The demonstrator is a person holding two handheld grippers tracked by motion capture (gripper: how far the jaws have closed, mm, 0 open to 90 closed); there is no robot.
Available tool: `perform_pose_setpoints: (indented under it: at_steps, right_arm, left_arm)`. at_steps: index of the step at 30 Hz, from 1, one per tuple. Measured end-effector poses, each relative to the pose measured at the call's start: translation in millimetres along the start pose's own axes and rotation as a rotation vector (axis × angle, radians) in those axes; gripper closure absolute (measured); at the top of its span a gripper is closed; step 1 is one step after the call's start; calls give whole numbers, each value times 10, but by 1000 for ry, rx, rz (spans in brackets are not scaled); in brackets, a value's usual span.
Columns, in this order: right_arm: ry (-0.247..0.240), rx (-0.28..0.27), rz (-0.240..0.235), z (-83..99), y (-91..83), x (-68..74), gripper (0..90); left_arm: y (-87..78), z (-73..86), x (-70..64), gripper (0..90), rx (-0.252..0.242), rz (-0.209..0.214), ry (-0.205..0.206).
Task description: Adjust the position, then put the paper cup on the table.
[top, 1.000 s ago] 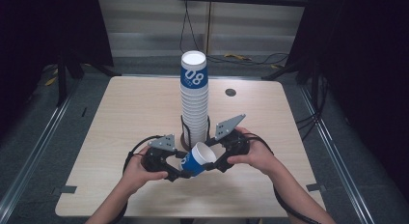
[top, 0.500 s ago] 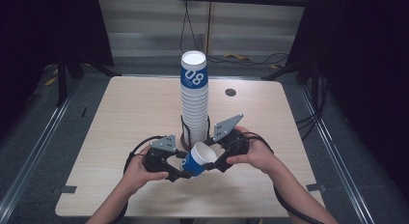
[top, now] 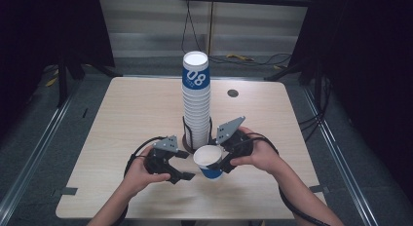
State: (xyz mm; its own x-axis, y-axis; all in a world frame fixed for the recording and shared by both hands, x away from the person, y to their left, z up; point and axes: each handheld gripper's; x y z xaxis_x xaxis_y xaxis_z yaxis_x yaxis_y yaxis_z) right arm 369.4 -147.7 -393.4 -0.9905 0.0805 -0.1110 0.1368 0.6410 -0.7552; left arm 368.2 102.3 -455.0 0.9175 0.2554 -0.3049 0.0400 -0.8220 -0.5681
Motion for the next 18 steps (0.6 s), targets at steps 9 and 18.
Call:
perform_pose_setpoints:
  at_steps: [9,18]
  right_arm:
    - [-15,4,36,54,55,0,195]
    - [-10,-2,64,150,100,54,191]
  left_arm:
    - [-15,24,-19,190,27,-33,9]
    - [-35,57,-32,188,44,-48,8]
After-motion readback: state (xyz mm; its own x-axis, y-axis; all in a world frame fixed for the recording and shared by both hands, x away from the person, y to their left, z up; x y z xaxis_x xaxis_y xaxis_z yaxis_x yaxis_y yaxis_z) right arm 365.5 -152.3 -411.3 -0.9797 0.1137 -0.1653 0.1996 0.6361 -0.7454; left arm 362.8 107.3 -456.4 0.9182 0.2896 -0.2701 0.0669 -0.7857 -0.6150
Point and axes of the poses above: each handheld gripper's, and its own axes: y roughly forward along the jaws, z roughly out of its underside, x roughly to its left, and after that the axes turned 8 degrees about -y, right-handed
